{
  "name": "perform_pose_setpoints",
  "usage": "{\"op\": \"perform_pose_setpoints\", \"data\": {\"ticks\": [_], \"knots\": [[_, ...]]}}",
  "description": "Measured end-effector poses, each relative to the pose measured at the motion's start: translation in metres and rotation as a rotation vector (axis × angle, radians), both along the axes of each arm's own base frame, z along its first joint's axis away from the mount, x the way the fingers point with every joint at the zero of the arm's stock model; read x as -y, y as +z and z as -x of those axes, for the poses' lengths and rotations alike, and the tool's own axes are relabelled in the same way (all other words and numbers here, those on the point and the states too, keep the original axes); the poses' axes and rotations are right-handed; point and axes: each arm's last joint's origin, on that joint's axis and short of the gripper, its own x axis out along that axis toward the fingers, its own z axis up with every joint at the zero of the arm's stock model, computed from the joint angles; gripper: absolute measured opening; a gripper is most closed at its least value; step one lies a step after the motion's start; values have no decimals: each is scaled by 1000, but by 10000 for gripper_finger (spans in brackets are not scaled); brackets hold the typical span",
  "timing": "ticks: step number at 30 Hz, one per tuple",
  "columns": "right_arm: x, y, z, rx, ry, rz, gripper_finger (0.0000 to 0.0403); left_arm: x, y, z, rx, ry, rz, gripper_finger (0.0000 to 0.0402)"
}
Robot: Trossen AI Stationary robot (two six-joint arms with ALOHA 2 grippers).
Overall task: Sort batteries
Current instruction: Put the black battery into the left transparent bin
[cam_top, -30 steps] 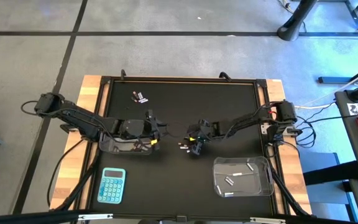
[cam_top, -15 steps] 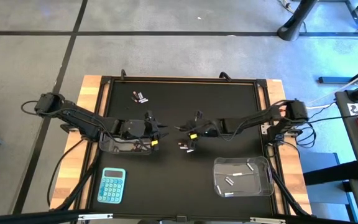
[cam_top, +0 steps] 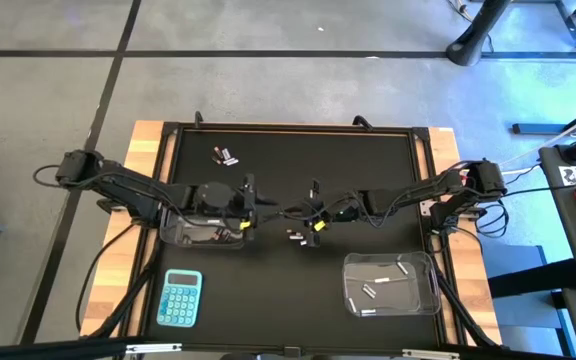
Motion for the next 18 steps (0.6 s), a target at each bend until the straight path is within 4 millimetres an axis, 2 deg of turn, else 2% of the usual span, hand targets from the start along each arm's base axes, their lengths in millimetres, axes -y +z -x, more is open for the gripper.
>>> {"op": "perform_pose_setpoints", "data": {"ticks": [7, 18], "knots": [[0, 0, 0, 1, 1, -1, 36, 1, -5, -5, 15, -3, 1, 139], [0, 1, 0, 8, 2, -2, 36, 3, -9, -10, 26, -16, -23, 47]]}}
